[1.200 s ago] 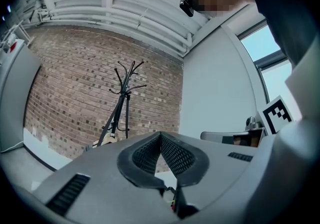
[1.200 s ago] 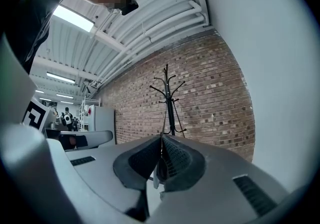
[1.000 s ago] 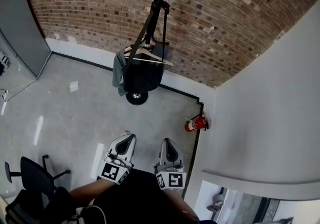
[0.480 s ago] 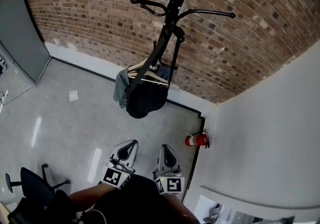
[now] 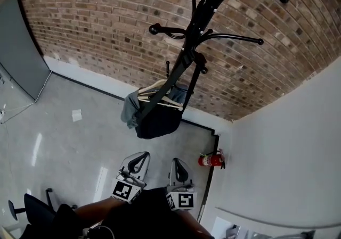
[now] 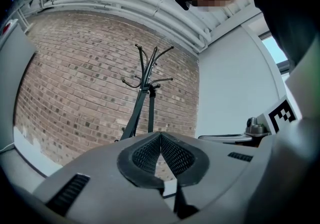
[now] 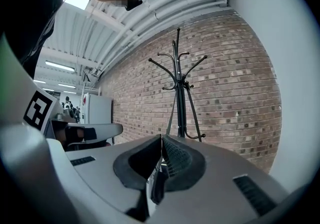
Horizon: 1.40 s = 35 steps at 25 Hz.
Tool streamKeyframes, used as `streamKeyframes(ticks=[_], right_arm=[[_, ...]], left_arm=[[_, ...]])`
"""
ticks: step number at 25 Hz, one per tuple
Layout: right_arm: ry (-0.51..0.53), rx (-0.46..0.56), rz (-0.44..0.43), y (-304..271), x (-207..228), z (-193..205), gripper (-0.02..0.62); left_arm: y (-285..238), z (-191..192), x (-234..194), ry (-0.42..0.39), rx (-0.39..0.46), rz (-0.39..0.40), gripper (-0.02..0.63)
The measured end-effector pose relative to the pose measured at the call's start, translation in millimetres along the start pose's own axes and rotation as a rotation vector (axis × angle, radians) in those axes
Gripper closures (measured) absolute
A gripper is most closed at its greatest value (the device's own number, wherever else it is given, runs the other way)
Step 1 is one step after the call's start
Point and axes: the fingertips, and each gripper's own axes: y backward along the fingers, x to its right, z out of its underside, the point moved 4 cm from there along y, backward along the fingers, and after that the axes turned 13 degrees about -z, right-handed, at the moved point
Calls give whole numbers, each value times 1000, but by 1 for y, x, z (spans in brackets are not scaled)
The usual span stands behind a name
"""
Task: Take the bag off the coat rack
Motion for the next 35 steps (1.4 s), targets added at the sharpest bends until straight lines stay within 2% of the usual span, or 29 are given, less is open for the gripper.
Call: streamKeyframes(ticks=[7,12,18,21,26,30,32,35], right_arm=[[4,8,8,-13,13,-7,575],[-1,15,-18,-24,26,-9,575],[11,51,-35,-37,56,-25,575],[9,54,-41,-44,72,-28,575],[-22,43,-52,-55,99,-24,574],[-9,46,-70,-70,118,-30,573],[-5,51,-81,-77,128,-34,566],[-7,44,-97,-88,144,-38,509]], left_arm=[[-20,0,-7,19,-7,-20,588],[-29,-2,-3,-4,-15,-35,588],[-52,-19,1,-31,36,-78,588],[-67,-20,2,-41,3,-113,588],[-92,-28,4,-56,23,-142,586],[-113,-25,1,-59,22,-159,583],[-125,-25,0,-65,25,-170,561],[-143,-31,-1,-68,38,-197,538]])
